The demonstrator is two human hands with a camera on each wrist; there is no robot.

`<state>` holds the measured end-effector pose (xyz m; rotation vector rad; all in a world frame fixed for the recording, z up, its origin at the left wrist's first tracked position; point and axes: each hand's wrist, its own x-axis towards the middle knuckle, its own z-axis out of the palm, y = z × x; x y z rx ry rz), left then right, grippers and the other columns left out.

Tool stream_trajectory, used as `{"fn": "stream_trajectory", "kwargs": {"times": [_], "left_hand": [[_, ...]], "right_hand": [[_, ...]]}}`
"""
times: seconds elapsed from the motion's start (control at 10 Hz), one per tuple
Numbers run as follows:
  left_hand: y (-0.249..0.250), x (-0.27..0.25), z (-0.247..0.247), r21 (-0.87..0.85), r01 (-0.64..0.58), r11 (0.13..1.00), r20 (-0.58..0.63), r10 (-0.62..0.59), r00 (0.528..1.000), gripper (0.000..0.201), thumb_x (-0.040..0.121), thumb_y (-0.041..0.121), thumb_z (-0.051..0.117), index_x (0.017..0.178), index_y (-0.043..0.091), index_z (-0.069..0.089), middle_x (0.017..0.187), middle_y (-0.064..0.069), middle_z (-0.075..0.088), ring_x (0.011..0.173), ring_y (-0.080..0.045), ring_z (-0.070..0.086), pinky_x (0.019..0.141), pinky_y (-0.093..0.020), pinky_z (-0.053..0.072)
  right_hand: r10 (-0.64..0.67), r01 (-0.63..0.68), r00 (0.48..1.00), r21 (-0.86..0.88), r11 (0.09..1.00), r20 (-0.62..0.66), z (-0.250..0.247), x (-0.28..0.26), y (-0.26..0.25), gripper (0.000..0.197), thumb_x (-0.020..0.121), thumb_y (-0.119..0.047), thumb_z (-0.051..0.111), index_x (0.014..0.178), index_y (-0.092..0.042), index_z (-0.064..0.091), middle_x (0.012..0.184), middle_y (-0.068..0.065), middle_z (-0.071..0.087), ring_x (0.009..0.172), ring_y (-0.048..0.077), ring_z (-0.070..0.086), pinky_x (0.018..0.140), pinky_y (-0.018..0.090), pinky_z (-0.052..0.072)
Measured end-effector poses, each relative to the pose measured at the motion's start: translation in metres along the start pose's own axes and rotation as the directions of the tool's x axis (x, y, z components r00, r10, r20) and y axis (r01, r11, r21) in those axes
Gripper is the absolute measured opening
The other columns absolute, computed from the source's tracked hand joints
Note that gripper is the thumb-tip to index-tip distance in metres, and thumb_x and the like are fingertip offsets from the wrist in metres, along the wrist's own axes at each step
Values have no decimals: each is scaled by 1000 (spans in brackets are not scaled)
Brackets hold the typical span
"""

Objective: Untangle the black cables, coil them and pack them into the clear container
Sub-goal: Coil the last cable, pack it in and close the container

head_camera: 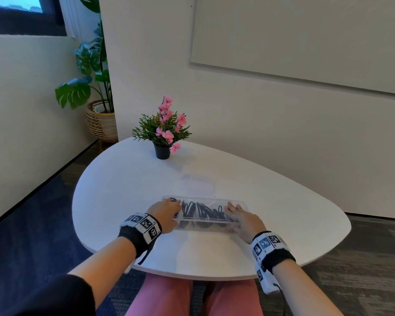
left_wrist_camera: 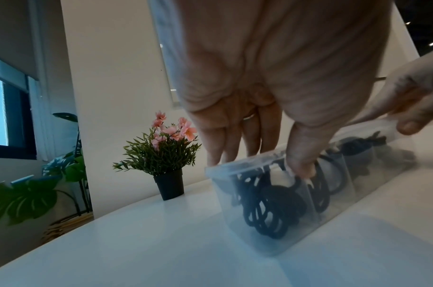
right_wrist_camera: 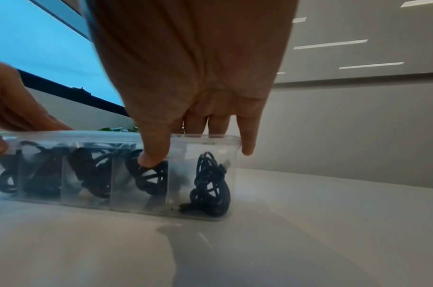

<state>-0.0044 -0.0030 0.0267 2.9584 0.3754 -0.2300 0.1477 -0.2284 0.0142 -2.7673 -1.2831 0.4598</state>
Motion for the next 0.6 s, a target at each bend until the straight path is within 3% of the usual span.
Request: {"fn": "stream_trajectory", "kwargs": {"times": [0.2, 0.3, 0.4, 0.5, 0.6], "left_hand": [[4, 3, 9, 4, 6, 1000, -55, -6, 998, 60, 92, 14, 51, 145, 7, 24, 154, -6, 24, 141, -23, 24, 110, -35, 35], [-1, 1, 11, -41, -7, 999, -72, 4, 997, 62, 92, 20, 52, 146, 8, 23, 156, -7, 19, 144, -23, 18, 115, -34, 24], [-9, -10, 21, 60, -7, 998, -46, 10, 999, 74, 93, 41, 48, 150, 14, 9, 160, -5, -4, 147, -25, 0, 118, -45, 11], [-18, -21, 32, 9, 5, 1000, -67, -4, 998, 80, 94, 48, 42, 151, 16, -4, 158, -2, -16, 146, -20, -10, 118, -42, 6], [-34, -39, 42, -121, 28, 992, -159, -47, 986, 82, 94, 45, 43, 149, 16, -10, 157, 0, -18, 147, -15, -3, 117, -32, 9]], "right_hand": [[-7, 0, 999, -156, 988, -46, -7, 4, -12, 53, 98, -23, 42, 148, -26, 23, 158, -6, 11, 144, 19, 19, 110, 39, 33], [-5, 5, 1000, -14, 1000, -6, -1, 5, -8, 66, 94, -28, 53, 149, -24, 17, 159, -5, 4, 146, 21, 8, 113, 44, 28], [39, -29, 996, 119, 992, -80, 12, -2, -5, 75, 90, -36, 58, 150, -23, 15, 159, -7, -4, 147, 18, 0, 115, 53, 15], [88, -15, 933, 209, 978, -350, 21, -17, -1, 63, 92, -33, 54, 147, -20, 25, 156, -3, 17, 144, 18, 14, 115, 42, 20], [81, 76, 813, 243, 967, -577, 33, -42, 11, 46, 89, -22, 60, 133, -16, 50, 124, -1, 53, 116, 18, 51, 92, 28, 42]]}}
